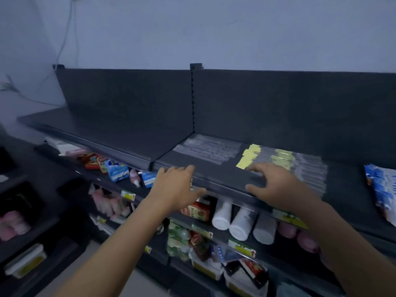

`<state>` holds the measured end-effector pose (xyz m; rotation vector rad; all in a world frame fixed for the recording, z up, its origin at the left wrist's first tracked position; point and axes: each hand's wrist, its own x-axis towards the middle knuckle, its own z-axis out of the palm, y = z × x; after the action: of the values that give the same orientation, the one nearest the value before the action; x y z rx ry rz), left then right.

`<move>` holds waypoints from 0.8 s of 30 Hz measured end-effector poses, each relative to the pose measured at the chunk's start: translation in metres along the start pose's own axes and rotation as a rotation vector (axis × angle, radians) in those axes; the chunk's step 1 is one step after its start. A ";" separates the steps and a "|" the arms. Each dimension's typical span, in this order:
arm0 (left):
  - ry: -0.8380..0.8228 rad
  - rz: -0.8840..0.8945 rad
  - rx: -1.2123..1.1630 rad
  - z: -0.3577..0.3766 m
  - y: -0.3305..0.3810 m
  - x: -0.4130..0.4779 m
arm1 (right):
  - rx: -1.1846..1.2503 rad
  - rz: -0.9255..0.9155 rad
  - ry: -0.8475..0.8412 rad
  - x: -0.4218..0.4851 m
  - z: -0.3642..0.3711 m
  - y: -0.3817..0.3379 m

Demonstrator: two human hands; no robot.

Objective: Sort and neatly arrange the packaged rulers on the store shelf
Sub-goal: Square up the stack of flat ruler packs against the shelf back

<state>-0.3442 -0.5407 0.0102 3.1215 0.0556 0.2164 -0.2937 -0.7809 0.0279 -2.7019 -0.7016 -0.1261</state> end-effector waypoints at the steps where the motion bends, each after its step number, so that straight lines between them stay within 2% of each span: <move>1: -0.014 -0.002 -0.007 0.001 -0.017 0.000 | 0.018 -0.005 -0.004 0.006 0.007 -0.012; 5: -0.063 0.009 -0.025 0.006 -0.071 0.014 | 0.054 -0.007 -0.046 0.032 0.027 -0.040; 9: -0.067 0.019 -0.054 0.016 -0.104 0.050 | 0.047 0.027 -0.034 0.067 0.041 -0.038; 17: -0.132 0.124 -0.021 0.030 -0.125 0.153 | 0.152 0.143 0.019 0.152 0.060 -0.006; 21: -0.105 0.154 -0.129 0.030 -0.140 0.207 | 0.203 0.173 0.071 0.193 0.070 0.010; 24: -0.131 0.189 -0.189 0.037 -0.146 0.238 | 0.228 0.218 0.042 0.211 0.085 0.018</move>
<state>-0.1087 -0.3870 0.0044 2.9415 -0.2469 0.0165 -0.1009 -0.6701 -0.0211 -2.5272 -0.3793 -0.0452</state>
